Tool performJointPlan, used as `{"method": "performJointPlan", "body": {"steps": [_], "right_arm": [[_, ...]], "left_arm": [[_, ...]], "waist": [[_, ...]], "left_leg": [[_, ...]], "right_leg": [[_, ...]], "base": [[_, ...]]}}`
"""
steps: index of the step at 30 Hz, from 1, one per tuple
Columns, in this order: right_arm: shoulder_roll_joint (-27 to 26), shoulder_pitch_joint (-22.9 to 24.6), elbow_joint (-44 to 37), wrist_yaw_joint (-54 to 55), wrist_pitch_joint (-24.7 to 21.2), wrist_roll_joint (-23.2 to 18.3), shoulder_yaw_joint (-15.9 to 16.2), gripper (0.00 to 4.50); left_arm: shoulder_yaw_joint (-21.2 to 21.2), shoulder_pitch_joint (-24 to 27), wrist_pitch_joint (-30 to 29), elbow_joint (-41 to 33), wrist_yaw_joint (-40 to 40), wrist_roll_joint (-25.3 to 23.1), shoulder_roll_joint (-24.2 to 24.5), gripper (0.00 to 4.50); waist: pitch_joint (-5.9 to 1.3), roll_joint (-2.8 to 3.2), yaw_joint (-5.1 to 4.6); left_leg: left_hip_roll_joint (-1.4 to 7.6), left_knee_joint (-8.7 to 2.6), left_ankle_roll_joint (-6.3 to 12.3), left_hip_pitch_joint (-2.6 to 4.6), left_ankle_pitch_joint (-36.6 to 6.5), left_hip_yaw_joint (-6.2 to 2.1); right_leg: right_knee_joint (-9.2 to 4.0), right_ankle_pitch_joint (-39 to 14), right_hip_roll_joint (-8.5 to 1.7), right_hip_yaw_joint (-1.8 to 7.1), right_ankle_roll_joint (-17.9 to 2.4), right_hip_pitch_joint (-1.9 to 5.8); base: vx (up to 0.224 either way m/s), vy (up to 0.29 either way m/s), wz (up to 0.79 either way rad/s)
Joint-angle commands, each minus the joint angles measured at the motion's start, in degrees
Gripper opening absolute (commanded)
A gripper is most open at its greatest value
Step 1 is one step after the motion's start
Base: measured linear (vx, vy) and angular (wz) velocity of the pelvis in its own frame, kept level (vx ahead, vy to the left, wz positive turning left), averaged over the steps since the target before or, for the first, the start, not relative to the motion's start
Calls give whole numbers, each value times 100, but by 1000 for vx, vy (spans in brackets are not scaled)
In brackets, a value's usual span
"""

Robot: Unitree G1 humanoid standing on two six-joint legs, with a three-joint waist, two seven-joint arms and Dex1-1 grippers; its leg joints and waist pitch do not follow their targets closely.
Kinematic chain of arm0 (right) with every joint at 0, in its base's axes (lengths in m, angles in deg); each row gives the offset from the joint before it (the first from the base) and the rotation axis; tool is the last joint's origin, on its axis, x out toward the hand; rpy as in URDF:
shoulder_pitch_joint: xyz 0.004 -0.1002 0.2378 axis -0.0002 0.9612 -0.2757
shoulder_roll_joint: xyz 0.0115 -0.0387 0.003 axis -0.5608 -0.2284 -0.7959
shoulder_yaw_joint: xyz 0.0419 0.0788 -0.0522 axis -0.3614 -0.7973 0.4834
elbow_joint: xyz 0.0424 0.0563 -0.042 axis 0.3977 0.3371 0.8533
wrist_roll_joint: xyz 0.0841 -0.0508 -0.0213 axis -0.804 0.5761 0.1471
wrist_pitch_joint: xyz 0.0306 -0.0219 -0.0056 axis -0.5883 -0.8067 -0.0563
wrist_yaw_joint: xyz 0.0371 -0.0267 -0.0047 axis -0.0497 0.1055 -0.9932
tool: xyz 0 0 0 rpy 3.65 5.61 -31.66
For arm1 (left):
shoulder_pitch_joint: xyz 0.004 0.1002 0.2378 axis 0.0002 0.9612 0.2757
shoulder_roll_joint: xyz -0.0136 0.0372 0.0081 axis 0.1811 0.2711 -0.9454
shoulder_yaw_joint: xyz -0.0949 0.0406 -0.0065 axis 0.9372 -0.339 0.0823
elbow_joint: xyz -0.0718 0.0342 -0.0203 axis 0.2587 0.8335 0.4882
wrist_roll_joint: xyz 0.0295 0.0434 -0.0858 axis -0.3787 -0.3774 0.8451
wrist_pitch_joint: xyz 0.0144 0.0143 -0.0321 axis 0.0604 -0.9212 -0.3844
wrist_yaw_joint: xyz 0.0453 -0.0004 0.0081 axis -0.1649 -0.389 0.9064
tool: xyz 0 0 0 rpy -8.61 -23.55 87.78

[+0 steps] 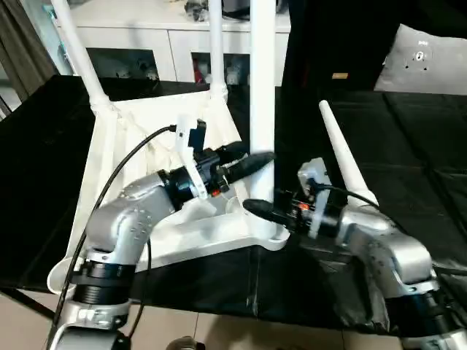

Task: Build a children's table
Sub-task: Pick table leg

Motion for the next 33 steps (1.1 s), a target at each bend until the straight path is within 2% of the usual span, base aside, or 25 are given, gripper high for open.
{"method": "performJointPlan", "body": {"steps": [1, 4, 6, 7, 12, 13, 16, 17, 19, 23, 24, 28, 30, 33], "right_arm": [[83, -103, -222, -197, 5, -159, -26, 188], [270, -55, -398, -611, -101, -430, -24, 188], [337, -41, -515, -817, -258, -661, -76, 188], [462, -38, -629, -1098, -415, -873, -91, 188], [660, -77, -679, -1521, -573, -1043, -37, 188], [671, -81, -680, -1532, -577, -1056, -33, 188], [726, -100, -706, -1592, -629, -1135, -23, 188], [746, -105, -717, -1616, -658, -1169, -25, 188], [779, -109, -735, -1656, -702, -1219, -27, 188], [836, -113, -741, -1746, -744, -1225, -23, 188], [844, -109, -747, -1754, -748, -1223, -19, 188], [867, -118, -756, -1769, -760, -1248, 0, 188], [870, -134, -740, -1780, -756, -1245, 9, 188], [867, -147, -729, -1792, -763, -1235, 13, 188]], "left_arm": [[-13, -23, -193, -129, -190, 159, 113, 385], [78, 7, -511, -159, -473, 562, 214, 389], [189, -50, -554, -117, -517, 719, 179, 406], [353, -153, -697, -83, -550, 1003, 101, 427], [431, -273, -870, -105, -887, 1433, 64, 438], [421, -277, -867, -105, -911, 1441, 68, 410], [363, -294, -803, -91, -1069, 1453, 95, 400], [374, -288, -808, -90, -1076, 1472, 93, 388], [377, -269, -805, -99, -1110, 1486, 102, 361], [329, -230, -805, -133, -1198, 1474, 166, 351], [312, -219, -796, -142, -1211, 1452, 182, 327], [212, -178, -645, -114, -1235, 1243, 222, 312], [140, -158, -573, -107, -1273, 1137, 249, 284], [50, -135, -522, -122, -1319, 1040, 294, 265]], "waist": [[-409, -78, 11], [-397, -82, 13], [-395, -92, 18], [-396, -98, 27], [-382, -108, 35], [-381, -110, 38], [-389, -114, 37], [-396, -58, 49], [-398, -93, 39], [-405, -84, 42], [-405, -110, 40], [-400, -96, 42], [-397, -99, 41], [-400, -99, 45]], "left_leg": [[178, -356, 226, 72, -860, -60], [182, -357, 236, 85, -946, -55], [182, -356, 248, 88, -974, -57], [174, -344, 259, 84, -986, -52], [173, -350, 227, 86, -1039, -59], [173, -351, 222, 88, -1047, -60], [176, -353, 225, 79, -967, -64], [179, -349, 210, 83, -947, -73], [177, -348, 221, 77, -942, -67], [179, -343, 226, 78, -904, -67], [178, -342, 233, 74, -897, -63], [184, -346, 223, 85, -935, -67], [187, -350, 221, 85, -947, -67], [185, -349, 206, 84, -956, -66]], "right_leg": [[-441, -1465, -407, 262, -913, 290], [-450, -1611, -406, 260, -919, 291], [-461, -1683, -410, 259, -914, 294], [-473, -1775, -416, 253, -907, 312], [-504, -2032, -411, 247, -822, 288], [-513, -2111, -415, 249, -784, 287], [-505, -2049, -413, 252, -753, 292], [-490, -2002, -418, 252, -771, 289], [-496, -1929, -409, 249, -789, 301], [-478, -1805, -405, 247, -835, 302], [-480, -1796, -405, 248, -840, 305], [-483, -1864, -409, 248, -836, 301], [-491, -1913, -412, 251, -806, 299], [-494, -1962, -417, 251, -781, 300]], "base": [[0, 0, 0], [0, 0, 0], [0, 0, 0], [0, 0, 0], [0, 0, 0], [0, 0, 0], [0, 0, 0], [0, 0, 0], [0, 0, 0], [0, 0, 0], [0, 0, 0], [0, 0, 0], [0, 0, 0], [0, 0, 0]]}}
